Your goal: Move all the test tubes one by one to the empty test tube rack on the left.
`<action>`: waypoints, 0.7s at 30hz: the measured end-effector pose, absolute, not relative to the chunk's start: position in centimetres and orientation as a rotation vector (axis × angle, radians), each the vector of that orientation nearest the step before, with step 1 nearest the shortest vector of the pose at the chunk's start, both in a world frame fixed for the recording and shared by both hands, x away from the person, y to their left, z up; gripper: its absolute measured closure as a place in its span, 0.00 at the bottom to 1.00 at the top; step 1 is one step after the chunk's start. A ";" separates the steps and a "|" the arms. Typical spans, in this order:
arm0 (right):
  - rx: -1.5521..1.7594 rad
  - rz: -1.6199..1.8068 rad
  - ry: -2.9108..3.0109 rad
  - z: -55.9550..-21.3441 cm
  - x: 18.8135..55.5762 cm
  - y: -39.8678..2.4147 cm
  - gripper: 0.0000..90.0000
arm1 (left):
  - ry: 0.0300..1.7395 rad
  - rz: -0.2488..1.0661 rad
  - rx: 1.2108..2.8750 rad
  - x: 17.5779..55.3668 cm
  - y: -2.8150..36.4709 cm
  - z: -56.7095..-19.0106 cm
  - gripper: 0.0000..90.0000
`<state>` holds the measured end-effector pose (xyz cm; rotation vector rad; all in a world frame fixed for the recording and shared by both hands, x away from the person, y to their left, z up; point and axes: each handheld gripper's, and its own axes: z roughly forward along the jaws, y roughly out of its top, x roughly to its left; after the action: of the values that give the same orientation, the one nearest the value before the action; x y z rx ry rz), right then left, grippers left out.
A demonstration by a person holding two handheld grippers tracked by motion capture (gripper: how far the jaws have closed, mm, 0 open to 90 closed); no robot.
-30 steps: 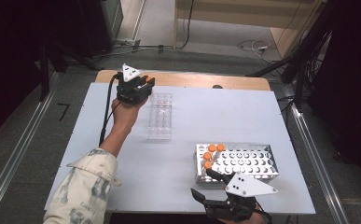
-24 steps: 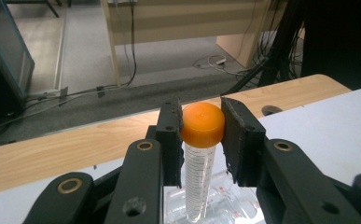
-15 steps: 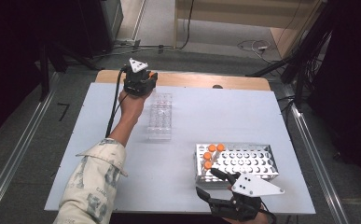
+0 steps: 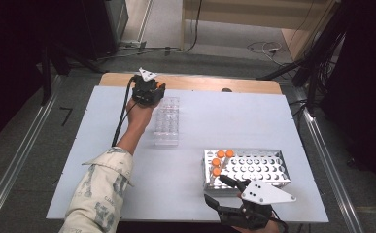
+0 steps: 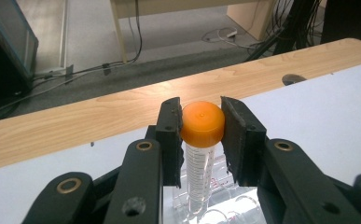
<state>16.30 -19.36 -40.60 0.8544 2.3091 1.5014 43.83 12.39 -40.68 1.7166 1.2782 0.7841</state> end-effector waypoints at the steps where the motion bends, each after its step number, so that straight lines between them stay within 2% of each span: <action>1: 0.854 1.502 2.309 -40.6 16.3 -19.4 0.31 | 1.273 0.801 1.722 43.8 12.3 -40.7 0.78; 9: 0.857 1.498 2.309 -40.7 16.4 -19.4 0.31 | 1.238 0.865 1.774 43.5 11.4 -40.9 0.78; 15: 0.858 1.502 2.307 -40.7 16.4 -19.4 0.31 | 1.260 0.866 1.782 43.4 11.6 -41.3 0.77; 21: 0.861 1.501 2.309 -40.8 16.4 -19.4 0.31 | 1.282 0.845 1.799 43.4 11.8 -42.3 0.73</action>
<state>16.40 -19.36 -40.76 0.8611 2.3086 1.5005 43.44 11.75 -42.34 1.7989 1.2822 0.8455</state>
